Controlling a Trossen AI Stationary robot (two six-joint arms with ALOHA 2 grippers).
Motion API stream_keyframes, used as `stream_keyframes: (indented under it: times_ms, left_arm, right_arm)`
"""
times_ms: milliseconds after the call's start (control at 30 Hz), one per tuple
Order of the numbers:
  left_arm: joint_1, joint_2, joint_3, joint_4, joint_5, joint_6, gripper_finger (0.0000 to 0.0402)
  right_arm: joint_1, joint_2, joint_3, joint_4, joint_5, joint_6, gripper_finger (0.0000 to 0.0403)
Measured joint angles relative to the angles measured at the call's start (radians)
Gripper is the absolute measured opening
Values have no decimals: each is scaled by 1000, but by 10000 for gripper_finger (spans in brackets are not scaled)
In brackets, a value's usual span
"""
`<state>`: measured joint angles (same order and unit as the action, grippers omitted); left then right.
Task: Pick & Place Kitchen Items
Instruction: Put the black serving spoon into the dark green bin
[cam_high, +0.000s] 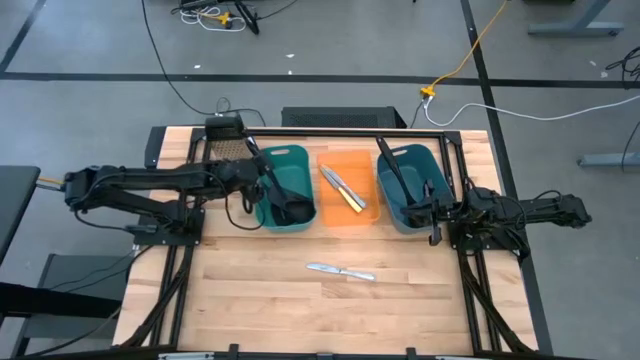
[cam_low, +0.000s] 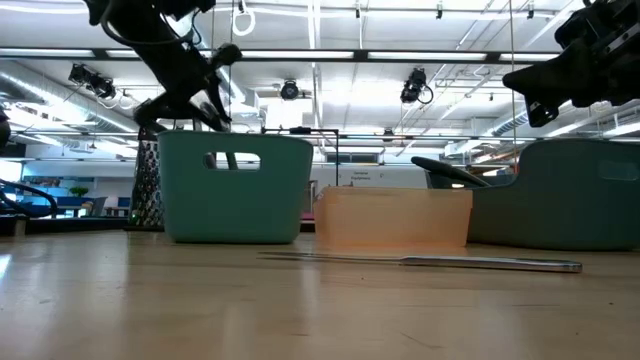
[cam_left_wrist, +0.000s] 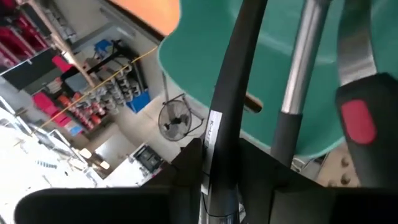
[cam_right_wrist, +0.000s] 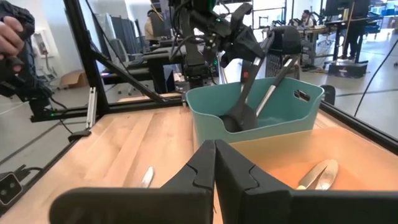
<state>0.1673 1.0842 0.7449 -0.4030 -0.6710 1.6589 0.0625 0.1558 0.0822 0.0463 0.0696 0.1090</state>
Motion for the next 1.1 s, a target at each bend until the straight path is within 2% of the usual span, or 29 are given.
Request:
stream_keyframes:
  times_ms: [467, 700, 933, 1100]
  left_arm:
    - [0, 105, 0, 8, 48, -63, 80]
    - [23, 107, 0, -23, 105, -109, 80]
    - [47, 108, 0, -22, 113, -143, 81]
    - [61, 108, 0, -20, 113, -182, 129]
  right_arm:
    - [0, 0, 0, -3, -2, 3, 11]
    - [0, 0, 0, -3, -2, 3, 11]
    - [0, 0, 0, -3, -7, 3, 11]
    - [0, 0, 0, -3, -7, 3, 11]
